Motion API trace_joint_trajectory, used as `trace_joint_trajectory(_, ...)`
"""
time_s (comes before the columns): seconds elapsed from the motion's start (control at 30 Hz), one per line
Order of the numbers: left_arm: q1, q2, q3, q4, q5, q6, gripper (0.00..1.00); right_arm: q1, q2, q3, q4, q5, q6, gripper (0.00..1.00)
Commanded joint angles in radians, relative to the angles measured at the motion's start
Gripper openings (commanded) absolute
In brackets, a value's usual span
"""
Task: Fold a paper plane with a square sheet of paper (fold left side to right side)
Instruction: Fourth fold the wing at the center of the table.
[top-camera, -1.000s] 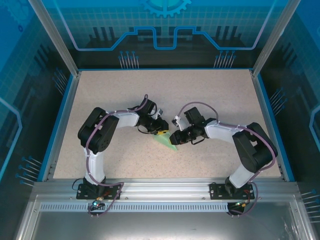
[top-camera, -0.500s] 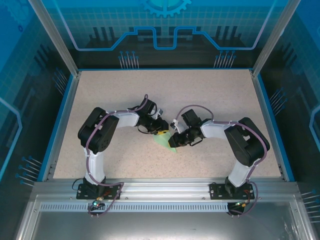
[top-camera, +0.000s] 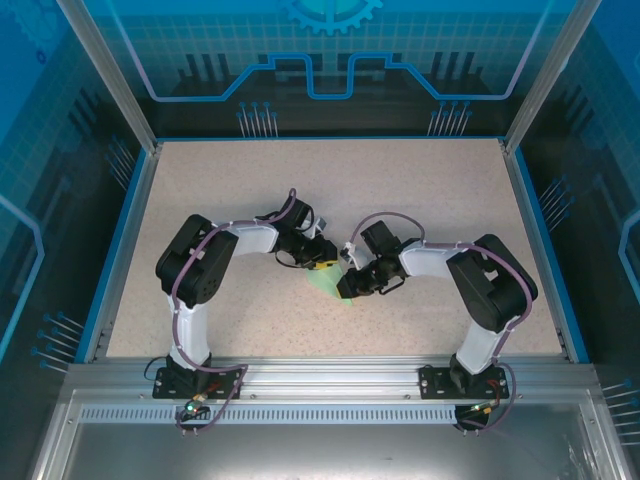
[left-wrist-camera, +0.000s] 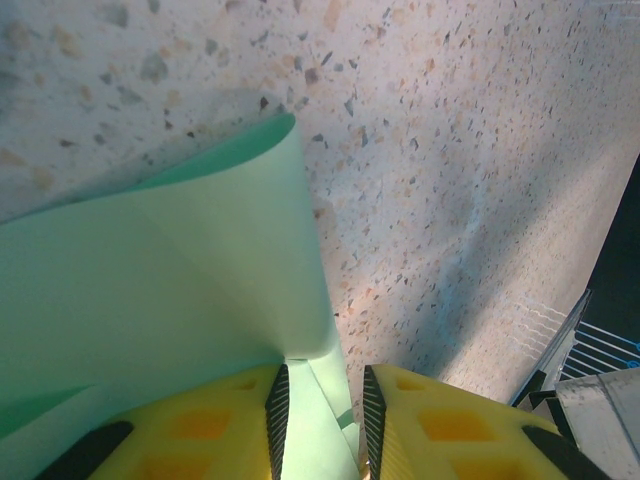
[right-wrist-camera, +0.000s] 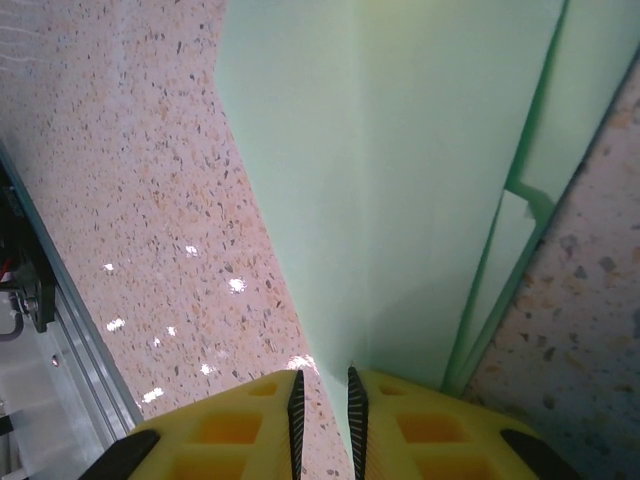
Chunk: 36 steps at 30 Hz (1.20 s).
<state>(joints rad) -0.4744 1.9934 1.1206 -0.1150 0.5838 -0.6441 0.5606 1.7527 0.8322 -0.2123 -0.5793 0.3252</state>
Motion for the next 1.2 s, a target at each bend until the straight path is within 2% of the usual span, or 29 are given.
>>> trace_joint_trajectory(0.0,-0.007,0.044,-0.016,-0.031,-0.025,0.027,0.29,0.024,0.02,-0.002,-0.094,0.014,-0.02,0.21)
trace_joint_trajectory(0.97,-0.006,0.06,-0.01,-0.043,-0.042,0.037,0.29,0.036,-0.033,-0.059,-0.2,0.04,-0.044,0.18)
trace_joint_trajectory(1.17,-0.007,0.061,-0.013,-0.042,-0.04,0.035,0.29,0.031,-0.105,-0.053,-0.18,0.037,-0.013,0.18)
